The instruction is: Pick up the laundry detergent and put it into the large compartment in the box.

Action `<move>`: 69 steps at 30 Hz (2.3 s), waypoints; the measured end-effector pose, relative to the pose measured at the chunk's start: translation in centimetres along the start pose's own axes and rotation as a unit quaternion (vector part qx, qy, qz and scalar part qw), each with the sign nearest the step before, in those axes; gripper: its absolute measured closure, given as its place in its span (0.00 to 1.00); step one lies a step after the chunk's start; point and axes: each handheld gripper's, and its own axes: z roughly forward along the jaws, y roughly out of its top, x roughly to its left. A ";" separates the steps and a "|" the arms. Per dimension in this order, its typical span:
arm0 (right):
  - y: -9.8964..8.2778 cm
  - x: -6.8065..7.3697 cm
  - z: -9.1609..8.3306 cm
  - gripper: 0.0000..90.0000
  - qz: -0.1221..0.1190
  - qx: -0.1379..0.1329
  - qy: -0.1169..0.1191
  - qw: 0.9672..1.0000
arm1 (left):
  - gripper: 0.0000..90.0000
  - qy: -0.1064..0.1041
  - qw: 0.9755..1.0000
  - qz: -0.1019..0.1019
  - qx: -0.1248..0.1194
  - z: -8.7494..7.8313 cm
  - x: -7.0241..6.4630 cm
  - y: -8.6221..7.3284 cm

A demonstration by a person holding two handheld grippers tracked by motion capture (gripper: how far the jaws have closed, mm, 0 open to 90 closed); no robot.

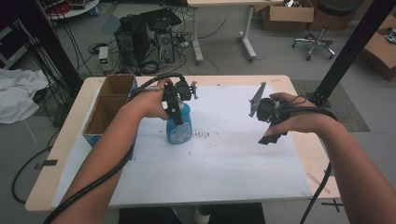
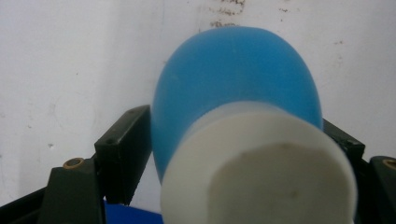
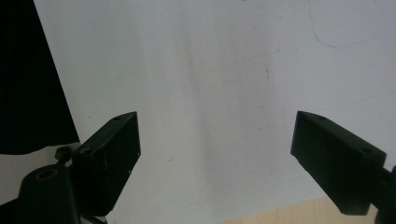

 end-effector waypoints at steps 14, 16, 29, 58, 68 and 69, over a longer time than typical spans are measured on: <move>0.0 0.0 0.1 0.18 0.001 -0.001 -0.002 1.000 | 0.35 -0.002 1.000 0.003 0.005 0.1 -0.3 0.2; -0.1 0.0 0.1 0.18 0.003 -0.002 -0.002 1.000 | 0.36 -0.001 1.000 0.004 0.006 0.2 -0.3 0.3; -0.3 -0.1 0.4 0.18 0.006 -0.003 -0.001 1.000 | 0.41 -0.007 1.000 -0.002 0.016 0.3 -0.2 0.7; -0.1 0.3 -0.1 0.18 -0.008 -0.007 -0.005 1.000 | 0.42 -0.028 0.990 -0.132 0.028 -8.7 -1.3 -0.7; 0.7 0.5 -0.5 0.18 -0.022 -0.016 -0.010 1.000 | 0.42 -0.010 0.969 -0.248 0.017 -14.2 -1.1 -3.6; 0.7 0.5 -0.5 0.18 -0.022 -0.016 -0.010 1.000 | 0.42 -0.010 0.969 -0.248 0.017 -14.2 -1.1 -3.6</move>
